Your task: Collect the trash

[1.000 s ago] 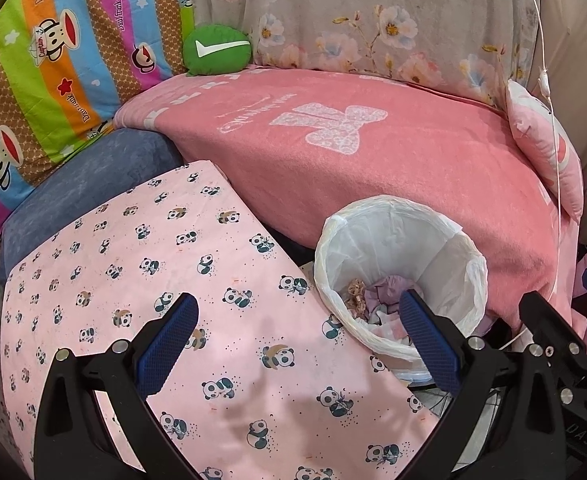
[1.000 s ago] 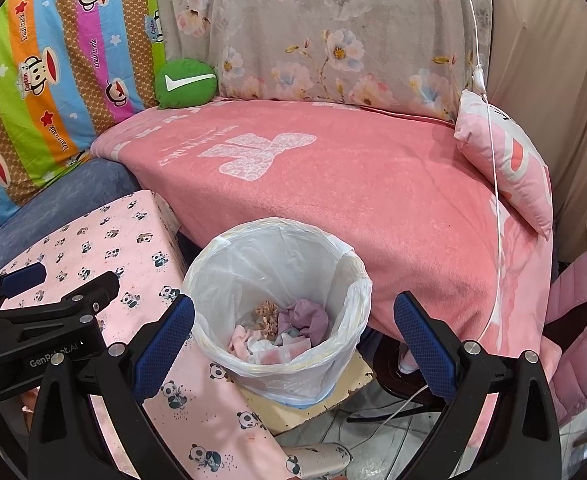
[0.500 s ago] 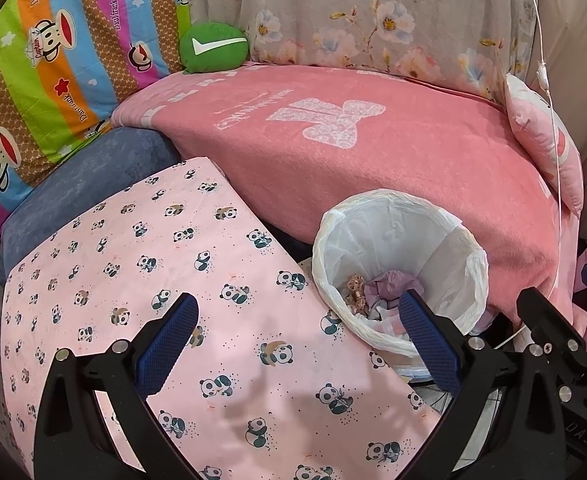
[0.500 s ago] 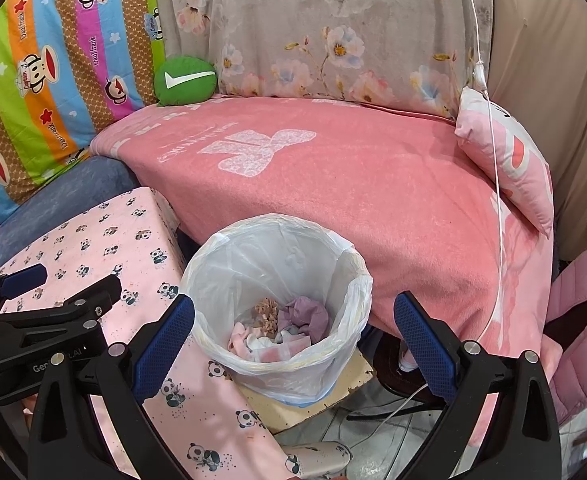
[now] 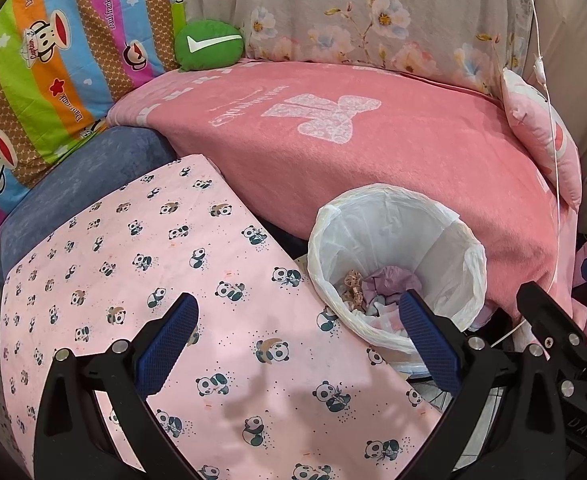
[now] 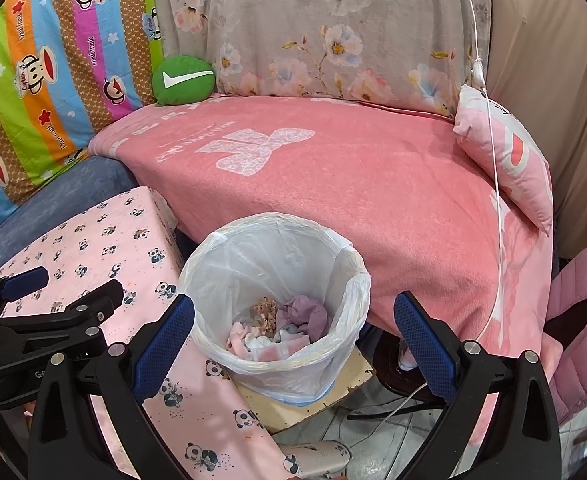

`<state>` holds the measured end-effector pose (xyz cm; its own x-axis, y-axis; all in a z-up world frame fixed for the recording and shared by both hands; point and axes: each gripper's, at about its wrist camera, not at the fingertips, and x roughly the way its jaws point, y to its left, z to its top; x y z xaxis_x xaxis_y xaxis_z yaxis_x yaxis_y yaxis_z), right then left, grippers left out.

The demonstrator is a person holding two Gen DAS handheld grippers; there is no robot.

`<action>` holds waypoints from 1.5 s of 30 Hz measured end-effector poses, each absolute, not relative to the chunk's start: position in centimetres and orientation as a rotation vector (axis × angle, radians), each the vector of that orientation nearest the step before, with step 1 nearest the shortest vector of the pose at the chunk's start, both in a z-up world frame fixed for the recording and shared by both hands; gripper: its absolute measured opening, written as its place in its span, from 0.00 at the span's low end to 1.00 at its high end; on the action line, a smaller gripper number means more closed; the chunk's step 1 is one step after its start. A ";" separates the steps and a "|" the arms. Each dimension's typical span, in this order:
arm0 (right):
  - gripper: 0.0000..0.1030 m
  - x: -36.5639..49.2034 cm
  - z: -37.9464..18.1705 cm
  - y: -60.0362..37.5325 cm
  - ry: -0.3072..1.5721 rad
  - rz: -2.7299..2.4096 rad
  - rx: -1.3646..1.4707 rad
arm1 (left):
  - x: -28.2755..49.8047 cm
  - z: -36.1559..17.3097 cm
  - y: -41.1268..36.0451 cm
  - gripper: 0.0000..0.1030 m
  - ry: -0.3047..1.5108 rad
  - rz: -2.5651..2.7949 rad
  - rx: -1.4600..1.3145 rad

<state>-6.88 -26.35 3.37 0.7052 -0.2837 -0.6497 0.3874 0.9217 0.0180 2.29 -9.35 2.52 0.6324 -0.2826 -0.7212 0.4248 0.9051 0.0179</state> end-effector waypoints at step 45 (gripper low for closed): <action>0.95 -7.1 2.9 -27.2 0.701 -0.378 0.164 | 2.4 1.9 -9.7 0.93 0.813 -0.415 0.206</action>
